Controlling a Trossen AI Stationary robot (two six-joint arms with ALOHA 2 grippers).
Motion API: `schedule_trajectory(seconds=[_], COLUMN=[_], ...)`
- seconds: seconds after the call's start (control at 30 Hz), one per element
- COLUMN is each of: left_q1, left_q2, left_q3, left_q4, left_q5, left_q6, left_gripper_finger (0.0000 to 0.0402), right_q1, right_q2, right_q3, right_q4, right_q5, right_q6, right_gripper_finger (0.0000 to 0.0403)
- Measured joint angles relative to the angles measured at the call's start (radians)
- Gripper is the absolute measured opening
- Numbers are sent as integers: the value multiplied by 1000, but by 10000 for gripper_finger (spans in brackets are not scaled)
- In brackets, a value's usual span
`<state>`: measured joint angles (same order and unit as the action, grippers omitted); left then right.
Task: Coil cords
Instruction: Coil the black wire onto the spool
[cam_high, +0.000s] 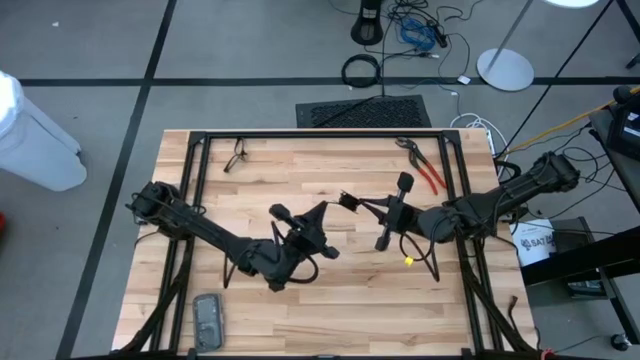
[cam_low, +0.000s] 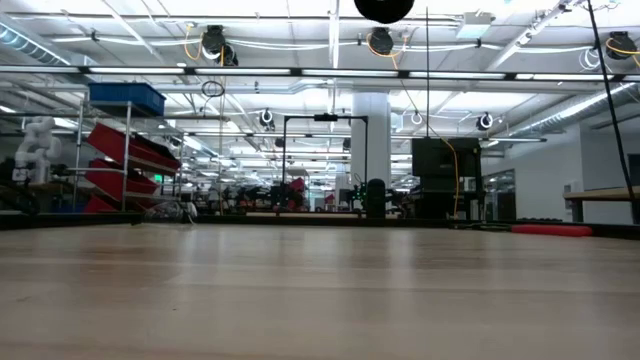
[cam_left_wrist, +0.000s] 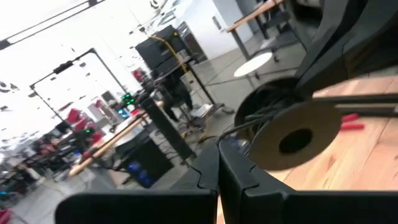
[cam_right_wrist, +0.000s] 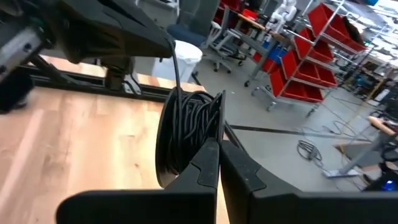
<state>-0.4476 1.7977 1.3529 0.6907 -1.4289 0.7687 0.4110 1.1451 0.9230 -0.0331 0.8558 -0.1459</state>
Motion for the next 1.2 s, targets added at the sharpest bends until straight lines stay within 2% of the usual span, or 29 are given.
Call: schedule_trajectory(seconds=[0.3, 0.5, 0.8, 1.07, 1.2], left_q1=[-17, -45, -67, -73, -73], left_q2=[0, -2, -2, -2, -2], left_q3=[0, 0, 0, 0, 0], left_q4=[-64, -187, -342, -346, -395], left_q5=[-16, -15, -9, 140, 172], left_q6=[59, 76, 75, 49, 8], left_gripper_finger=[0, 0, 1, 34, 44], right_q1=[-11, -33, -39, -38, -38], right_q2=[-21, -21, -37, -69, -74], right_q3=[0, 0, 0, 0, 0], right_q4=[-18, -49, -47, -45, -44], right_q5=[-155, -282, -388, -418, -418], right_q6=[24, 31, 48, 56, 57], right_gripper_finger=[0, 0, 0, 0, 0])
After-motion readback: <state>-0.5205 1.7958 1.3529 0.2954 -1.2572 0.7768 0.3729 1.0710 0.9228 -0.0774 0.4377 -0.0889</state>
